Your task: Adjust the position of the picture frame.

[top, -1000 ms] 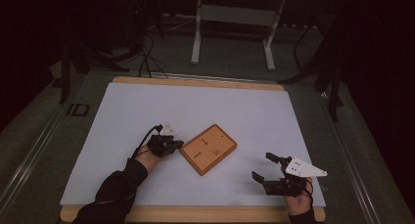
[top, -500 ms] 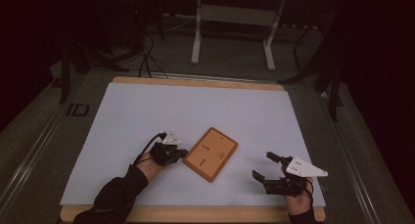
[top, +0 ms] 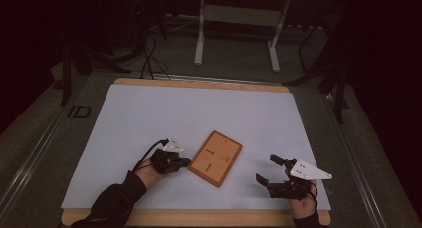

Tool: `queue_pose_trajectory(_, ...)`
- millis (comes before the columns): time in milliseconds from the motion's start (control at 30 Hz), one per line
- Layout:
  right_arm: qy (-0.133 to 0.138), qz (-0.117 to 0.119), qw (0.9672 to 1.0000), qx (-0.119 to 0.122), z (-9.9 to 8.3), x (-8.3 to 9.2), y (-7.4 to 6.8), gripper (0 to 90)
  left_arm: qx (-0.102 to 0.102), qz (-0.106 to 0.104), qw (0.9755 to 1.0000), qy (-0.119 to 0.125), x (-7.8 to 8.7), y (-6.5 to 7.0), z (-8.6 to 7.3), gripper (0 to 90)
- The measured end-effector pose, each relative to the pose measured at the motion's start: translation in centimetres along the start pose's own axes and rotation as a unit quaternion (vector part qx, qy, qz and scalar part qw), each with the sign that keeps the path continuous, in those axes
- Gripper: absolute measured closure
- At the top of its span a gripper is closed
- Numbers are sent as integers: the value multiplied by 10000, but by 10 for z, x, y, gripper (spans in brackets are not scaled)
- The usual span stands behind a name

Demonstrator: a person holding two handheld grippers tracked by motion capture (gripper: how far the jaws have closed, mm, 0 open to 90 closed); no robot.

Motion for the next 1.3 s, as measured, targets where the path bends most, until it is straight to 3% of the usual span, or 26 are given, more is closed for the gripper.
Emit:
queue_pose_trajectory(233, -8, 49, 10000, 5, 1, 0, -2, 139, -128, -217, 9997, -9, -3, 17, 1, 900)
queue_pose_trajectory(367, 92, -92, 9999, 70, 5, 1, -2, 139, -239, -382, 9990, -11, -5, 31, 3, 899)
queue_pose_trajectory(600, 71, -102, 9999, 32, 4, 1, 0, 139, -331, -580, 9978, 14, -10, 46, 7, 899)
queue_pose_trajectory(1067, 44, -61, 10000, -45, 2, 2, 2, 137, -429, -619, 9971, -106, -9, 48, 6, 899)
queue_pose_trajectory(1133, 38, -64, 10000, -20, 1, 2, 2, 138, -482, -538, 9972, -199, -9, 47, 5, 899)
queue_pose_trajectory(1300, 59, -79, 9999, -48, 2, 3, 3, 137, -414, -518, 9975, -241, -11, 44, 2, 899)
Point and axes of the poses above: each handheld gripper's, and its own axes: x roughly backward along the jaws, z roughly out of its top, y roughly to its right, the point moved 7 cm from there along -x, roughly forward along the jaws, and after that the axes turned 3 degrees about z, right-handed, at the moved point
